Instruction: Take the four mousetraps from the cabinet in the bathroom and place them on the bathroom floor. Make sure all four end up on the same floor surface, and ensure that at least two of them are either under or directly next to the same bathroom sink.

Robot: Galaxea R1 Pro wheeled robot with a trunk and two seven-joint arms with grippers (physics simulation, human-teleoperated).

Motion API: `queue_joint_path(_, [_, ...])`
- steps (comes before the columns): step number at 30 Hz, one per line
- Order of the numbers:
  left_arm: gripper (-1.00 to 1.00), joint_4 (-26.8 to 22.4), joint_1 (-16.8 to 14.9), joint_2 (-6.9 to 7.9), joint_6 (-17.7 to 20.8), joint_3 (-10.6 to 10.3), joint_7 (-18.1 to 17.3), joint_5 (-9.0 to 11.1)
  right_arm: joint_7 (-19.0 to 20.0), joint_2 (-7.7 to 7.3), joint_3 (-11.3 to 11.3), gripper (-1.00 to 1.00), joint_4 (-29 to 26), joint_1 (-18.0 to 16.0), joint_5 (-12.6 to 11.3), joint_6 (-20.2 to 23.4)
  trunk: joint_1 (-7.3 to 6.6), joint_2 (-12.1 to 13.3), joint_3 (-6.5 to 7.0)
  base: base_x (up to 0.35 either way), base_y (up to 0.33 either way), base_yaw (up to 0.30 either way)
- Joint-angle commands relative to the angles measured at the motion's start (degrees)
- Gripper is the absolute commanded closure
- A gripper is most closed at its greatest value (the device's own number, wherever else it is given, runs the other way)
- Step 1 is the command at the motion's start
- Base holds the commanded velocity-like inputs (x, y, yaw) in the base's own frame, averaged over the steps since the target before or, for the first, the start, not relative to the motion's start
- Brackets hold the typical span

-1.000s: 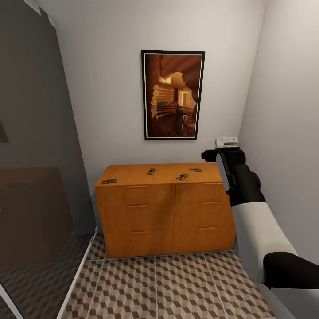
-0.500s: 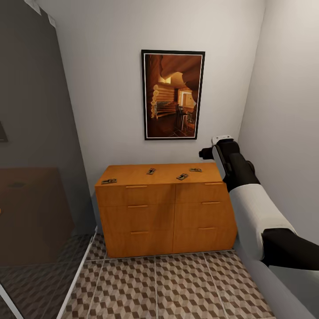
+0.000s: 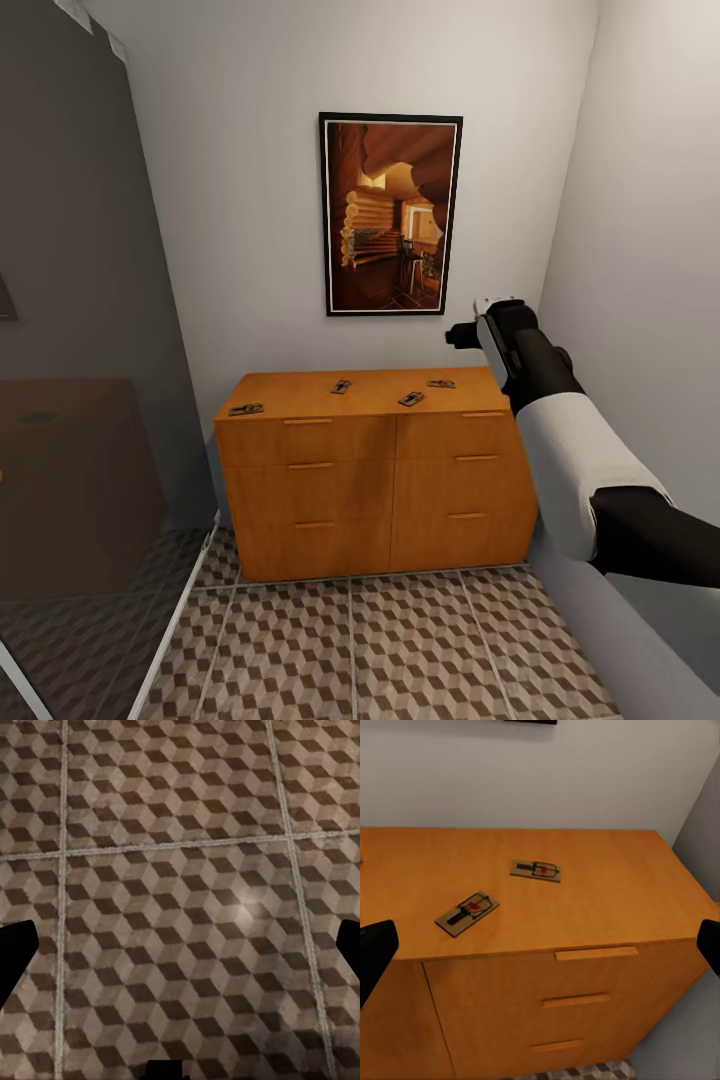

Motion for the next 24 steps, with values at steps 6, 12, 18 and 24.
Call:
queue_joint_path(6, [-1.0,0.05,-0.03,0.0,-0.41,-0.07,0.04,-0.04,4.49,0.02,-0.08,-1.0,0.14,-0.13,0.53,0.23,0.0,-0.04,-0.07,0.0,0.0,0.0])
queue_joint_path(12, [-1.0,0.03,-0.03,0.0,-0.47,-0.11,0.04,-0.06,7.95,0.02,-0.1,-1.0,0.17,-0.15,0.56,0.2,0.0,-0.04,-0.07,0.0,0.0,0.0])
queue_joint_path(18, [-1.0,0.02,-0.03,0.0,-0.47,-0.12,0.04,-0.09,8.74,0.02,-0.07,-1.0,0.18,-0.16,0.63,0.18,0.0,-0.04,-0.07,0.0,0.0,0.0])
queue_joint_path(24, [-1.0,0.02,-0.03,0.0,-0.47,-0.09,0.04,-0.11,8.8,0.05,0.08,-1.0,0.24,-0.16,0.71,-0.28,0.0,-0.04,-0.07,0.0,0.0,0.0])
